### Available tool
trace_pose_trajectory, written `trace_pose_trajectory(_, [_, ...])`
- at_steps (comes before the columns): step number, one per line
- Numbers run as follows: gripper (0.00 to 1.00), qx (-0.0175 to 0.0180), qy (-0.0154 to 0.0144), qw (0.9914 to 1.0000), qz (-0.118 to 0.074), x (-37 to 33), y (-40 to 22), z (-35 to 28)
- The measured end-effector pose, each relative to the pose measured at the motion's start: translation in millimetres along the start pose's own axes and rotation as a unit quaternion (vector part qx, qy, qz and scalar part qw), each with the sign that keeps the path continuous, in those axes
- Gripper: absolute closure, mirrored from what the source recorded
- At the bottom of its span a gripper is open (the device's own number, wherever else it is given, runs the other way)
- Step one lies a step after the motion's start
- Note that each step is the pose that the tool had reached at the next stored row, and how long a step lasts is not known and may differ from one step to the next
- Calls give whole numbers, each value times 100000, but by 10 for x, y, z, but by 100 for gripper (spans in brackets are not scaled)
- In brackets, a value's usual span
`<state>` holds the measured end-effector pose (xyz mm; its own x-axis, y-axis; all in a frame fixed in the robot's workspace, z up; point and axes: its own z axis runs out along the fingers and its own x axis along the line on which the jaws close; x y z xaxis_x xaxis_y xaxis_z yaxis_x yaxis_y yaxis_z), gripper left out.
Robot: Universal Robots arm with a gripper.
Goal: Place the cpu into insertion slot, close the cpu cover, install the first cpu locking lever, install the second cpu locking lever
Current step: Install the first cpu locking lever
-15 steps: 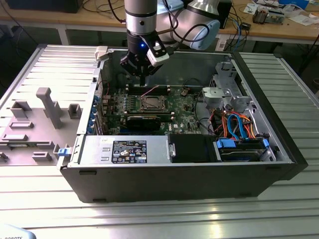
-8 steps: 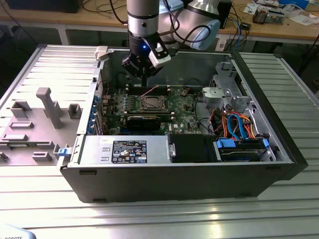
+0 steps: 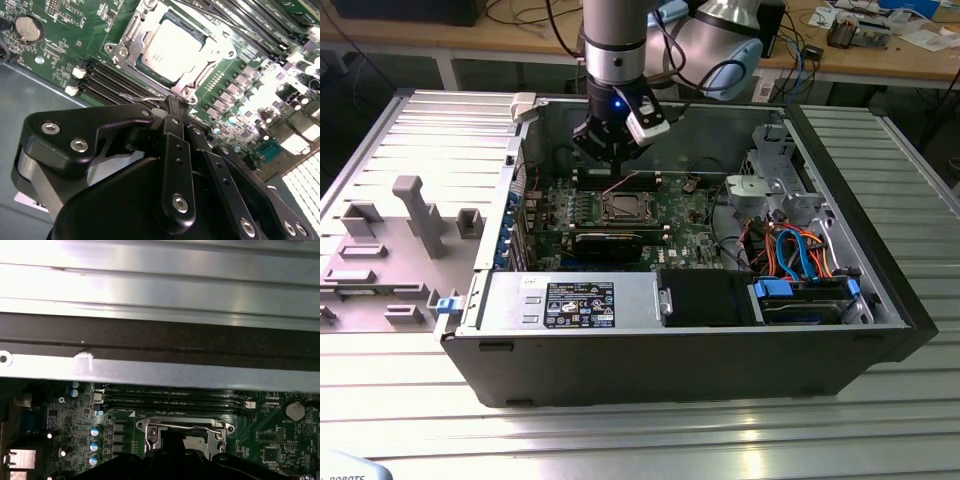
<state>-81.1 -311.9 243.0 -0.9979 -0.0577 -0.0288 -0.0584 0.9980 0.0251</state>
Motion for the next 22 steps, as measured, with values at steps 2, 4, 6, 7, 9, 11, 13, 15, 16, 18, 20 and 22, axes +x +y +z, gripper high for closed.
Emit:
trace_pose_trajectory(2, [89, -2, -4, 100000, 10, -12, 10, 12])
trace_pose_trajectory(4, [89, 5, 0, 100000, 8, -23, 34, 20])
trace_pose_trajectory(6, [89, -2, -6, 100000, 6, -33, 58, 29])
trace_pose_trajectory(7, [89, 4, -4, 100000, 6, -43, 86, 34])
trace_pose_trajectory(9, [89, 58, 3, 100000, -4, -66, 130, 46])
trace_pose_trajectory(11, [89, 58, -1, 100000, 3, -84, 129, 58])
trace_pose_trajectory(13, [89, 86, 9, 100000, 11, -101, 128, 70])
trace_pose_trajectory(15, [89, 84, 2, 100000, 46, -122, 126, 80])
trace_pose_trajectory(16, [89, 86, 2, 100000, 60, -132, 126, 84])
trace_pose_trajectory(18, [89, 87, 1, 100000, 100, -153, 124, 93])
trace_pose_trajectory(20, [89, 79, -9, 100000, 128, -177, 123, 108])
trace_pose_trajectory(22, [89, 86, 1, 100000, 126, -194, 122, 123])
